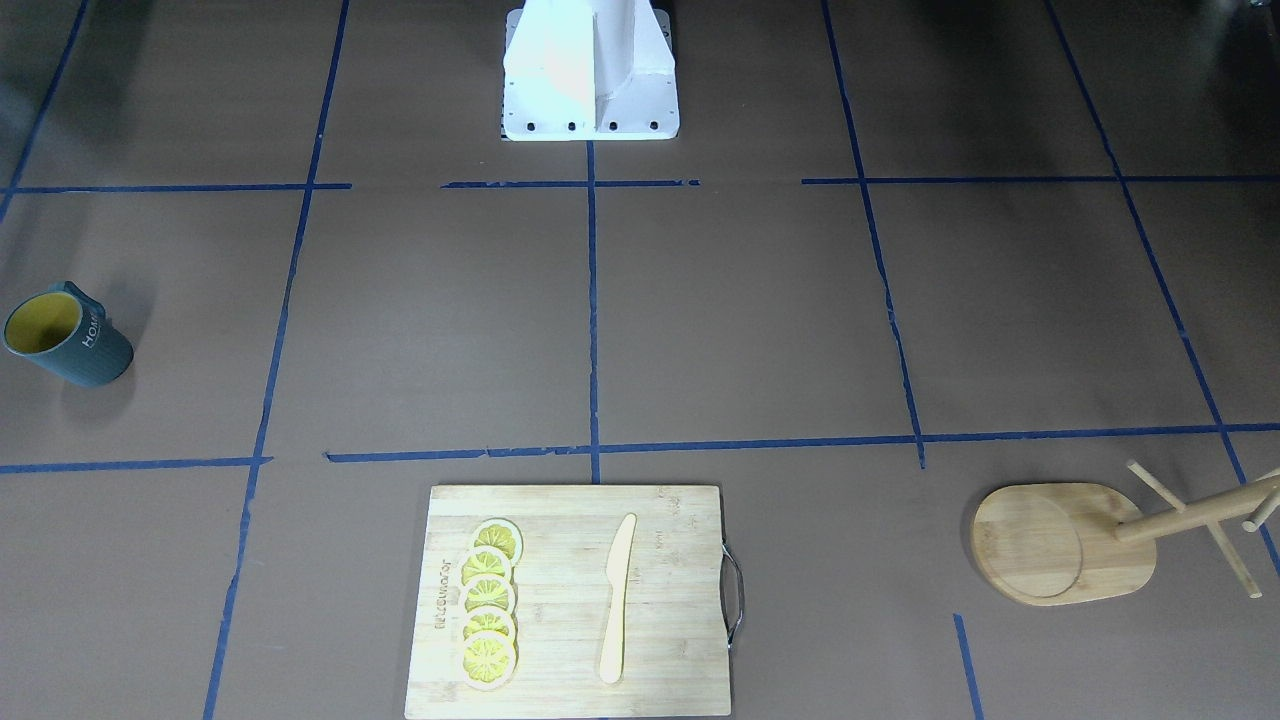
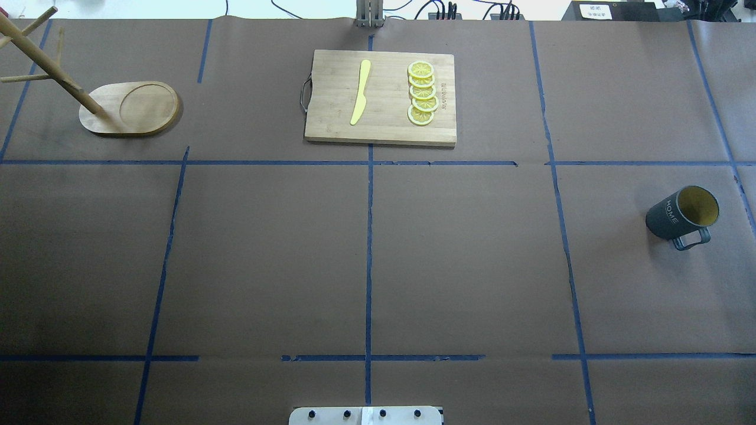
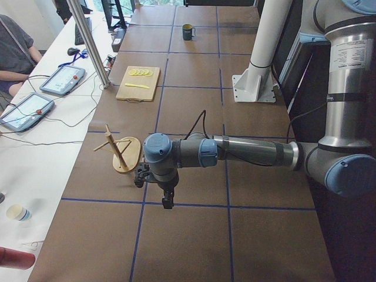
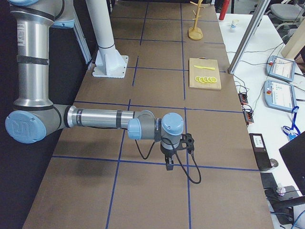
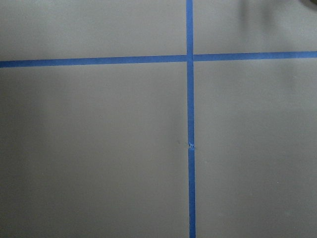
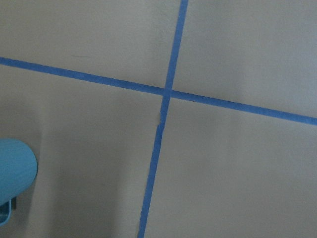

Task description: Hang cup on storage rack

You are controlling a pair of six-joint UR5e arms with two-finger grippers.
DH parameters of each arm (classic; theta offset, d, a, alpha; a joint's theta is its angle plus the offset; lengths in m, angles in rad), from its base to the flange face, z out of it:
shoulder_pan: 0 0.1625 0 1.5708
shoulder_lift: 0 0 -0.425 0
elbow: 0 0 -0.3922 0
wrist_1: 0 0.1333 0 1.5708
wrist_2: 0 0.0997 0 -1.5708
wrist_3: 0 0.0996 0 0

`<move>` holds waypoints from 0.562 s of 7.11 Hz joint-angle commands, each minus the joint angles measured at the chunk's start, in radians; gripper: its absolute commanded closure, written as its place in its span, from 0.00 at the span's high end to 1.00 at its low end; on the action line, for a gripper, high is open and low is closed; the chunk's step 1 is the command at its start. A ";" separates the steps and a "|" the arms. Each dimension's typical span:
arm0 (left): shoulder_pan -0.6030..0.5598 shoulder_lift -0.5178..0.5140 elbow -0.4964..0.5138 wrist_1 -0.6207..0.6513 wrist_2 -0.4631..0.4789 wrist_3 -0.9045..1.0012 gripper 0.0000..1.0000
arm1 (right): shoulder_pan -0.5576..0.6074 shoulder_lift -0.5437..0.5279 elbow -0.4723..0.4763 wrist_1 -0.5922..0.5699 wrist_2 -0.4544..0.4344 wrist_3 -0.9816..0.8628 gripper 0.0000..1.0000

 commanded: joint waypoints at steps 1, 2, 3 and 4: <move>0.002 -0.001 0.000 0.000 0.002 0.000 1.00 | -0.013 0.005 0.014 0.066 0.048 0.020 1.00; 0.002 -0.001 -0.001 0.000 0.001 0.000 1.00 | -0.025 0.015 0.014 0.076 0.054 0.017 1.00; 0.002 -0.001 -0.001 0.000 0.001 0.000 1.00 | -0.051 0.029 0.081 0.077 0.060 0.017 1.00; 0.002 -0.003 -0.001 0.000 0.001 0.000 1.00 | -0.086 0.022 0.159 0.076 0.065 0.019 1.00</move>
